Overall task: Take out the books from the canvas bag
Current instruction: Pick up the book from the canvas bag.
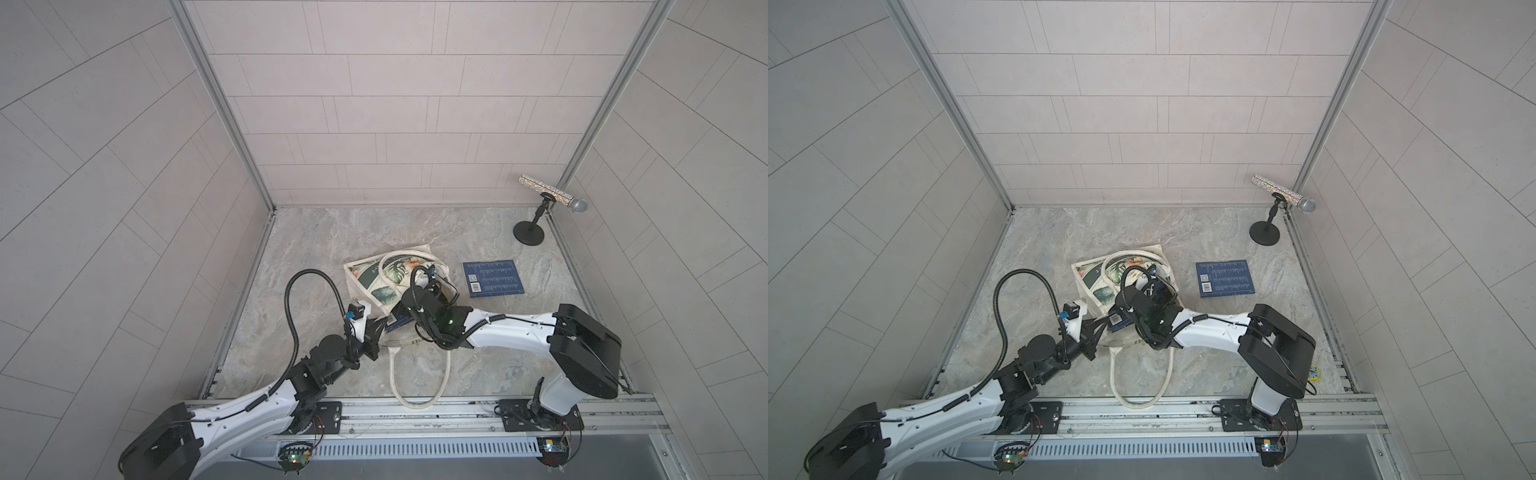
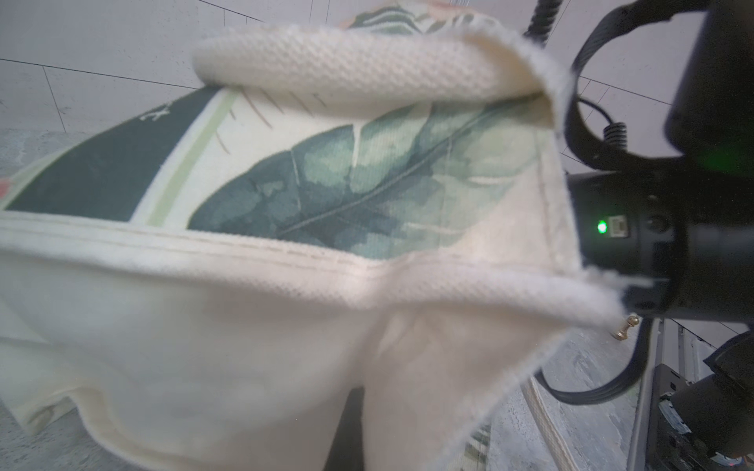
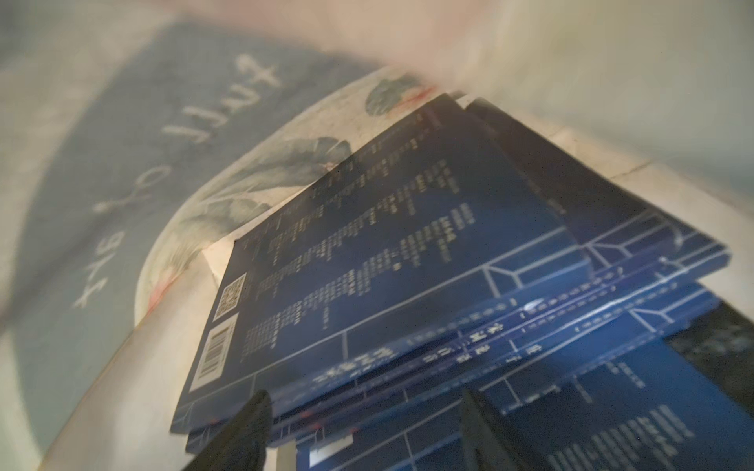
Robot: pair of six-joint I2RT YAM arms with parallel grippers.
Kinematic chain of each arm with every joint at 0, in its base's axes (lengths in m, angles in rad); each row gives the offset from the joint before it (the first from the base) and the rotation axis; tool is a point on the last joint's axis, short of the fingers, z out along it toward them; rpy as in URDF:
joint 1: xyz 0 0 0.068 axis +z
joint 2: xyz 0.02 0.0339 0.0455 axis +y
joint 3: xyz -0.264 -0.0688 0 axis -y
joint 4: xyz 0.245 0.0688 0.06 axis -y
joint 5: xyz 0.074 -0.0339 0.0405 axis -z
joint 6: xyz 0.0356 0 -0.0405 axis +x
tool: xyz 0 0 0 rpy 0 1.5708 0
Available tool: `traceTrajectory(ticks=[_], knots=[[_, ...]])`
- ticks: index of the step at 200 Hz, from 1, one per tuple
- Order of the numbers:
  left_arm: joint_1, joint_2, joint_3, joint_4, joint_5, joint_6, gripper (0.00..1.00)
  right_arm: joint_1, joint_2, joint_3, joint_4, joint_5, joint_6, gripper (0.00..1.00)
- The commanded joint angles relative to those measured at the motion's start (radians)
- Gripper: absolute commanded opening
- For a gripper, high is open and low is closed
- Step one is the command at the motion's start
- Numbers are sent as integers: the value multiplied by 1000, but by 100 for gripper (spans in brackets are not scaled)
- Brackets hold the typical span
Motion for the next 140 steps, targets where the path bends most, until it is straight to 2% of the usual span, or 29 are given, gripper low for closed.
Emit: traceTrajectory(ticks=[1,31,55,91,140], knots=[[-6,-29,6,89,35,8,0,-32,-10,-46,-3,16,53,72],[-5,-48,-2,95,18,-1,0,-8,-35,-120,96,102,18,75],[-6,-9,-2,130,43,2,0,-43,9,-70,138,35,-20,76],[-6,17,6,135,65,8,0,-47,32,50,14,70,-49,76],[-6,25,12,133,80,12,0,-86,62,133,-34,61,-39,72]])
